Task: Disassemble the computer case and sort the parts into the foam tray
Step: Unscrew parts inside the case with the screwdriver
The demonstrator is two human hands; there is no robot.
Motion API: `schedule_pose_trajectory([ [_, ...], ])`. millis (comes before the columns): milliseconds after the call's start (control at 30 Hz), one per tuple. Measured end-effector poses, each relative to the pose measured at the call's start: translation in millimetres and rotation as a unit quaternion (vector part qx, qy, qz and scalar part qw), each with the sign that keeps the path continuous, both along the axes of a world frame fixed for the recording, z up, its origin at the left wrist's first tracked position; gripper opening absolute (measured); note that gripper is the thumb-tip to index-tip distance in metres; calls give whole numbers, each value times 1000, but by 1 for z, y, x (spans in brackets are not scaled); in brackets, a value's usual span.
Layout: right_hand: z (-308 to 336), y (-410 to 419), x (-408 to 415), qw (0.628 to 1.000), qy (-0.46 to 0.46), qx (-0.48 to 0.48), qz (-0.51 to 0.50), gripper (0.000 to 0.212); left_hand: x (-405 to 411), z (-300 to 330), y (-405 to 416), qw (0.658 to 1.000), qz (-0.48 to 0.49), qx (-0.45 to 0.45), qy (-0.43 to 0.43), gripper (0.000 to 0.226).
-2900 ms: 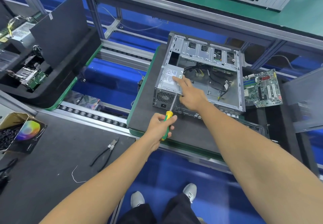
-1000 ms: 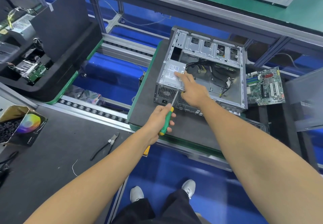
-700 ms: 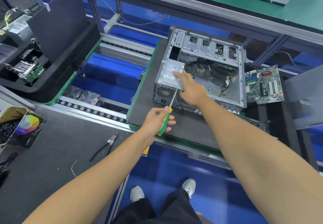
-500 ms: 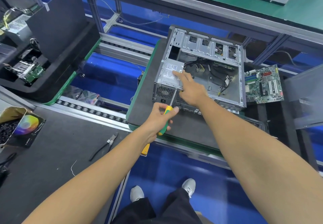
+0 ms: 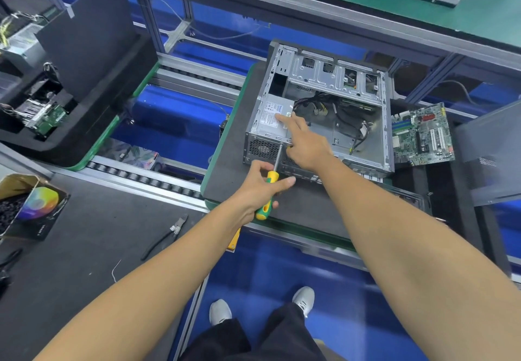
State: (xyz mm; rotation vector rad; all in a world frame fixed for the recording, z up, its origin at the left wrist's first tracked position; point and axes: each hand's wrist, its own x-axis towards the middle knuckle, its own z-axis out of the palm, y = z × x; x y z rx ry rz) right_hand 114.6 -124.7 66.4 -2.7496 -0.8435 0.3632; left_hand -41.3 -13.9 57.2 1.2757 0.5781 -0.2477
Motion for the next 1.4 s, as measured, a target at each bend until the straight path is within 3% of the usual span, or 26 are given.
schedule_pose_trajectory([
  [100, 1, 0, -1, 1000, 2, 0, -3, 93, 0, -5, 0, 997, 68, -46, -1, 47],
  [200, 1, 0, -1, 1000, 2, -1, -1, 93, 0, -4, 3, 997, 38, -62, 7, 22],
  [400, 1, 1, -1, 1000, 5, 2, -9, 93, 30, 3, -4, 999, 36, -14, -18, 29],
  [1400, 1, 0, 1, 1000, 15, 12, -8, 88, 69, -13, -16, 991, 126, -32, -30, 13],
])
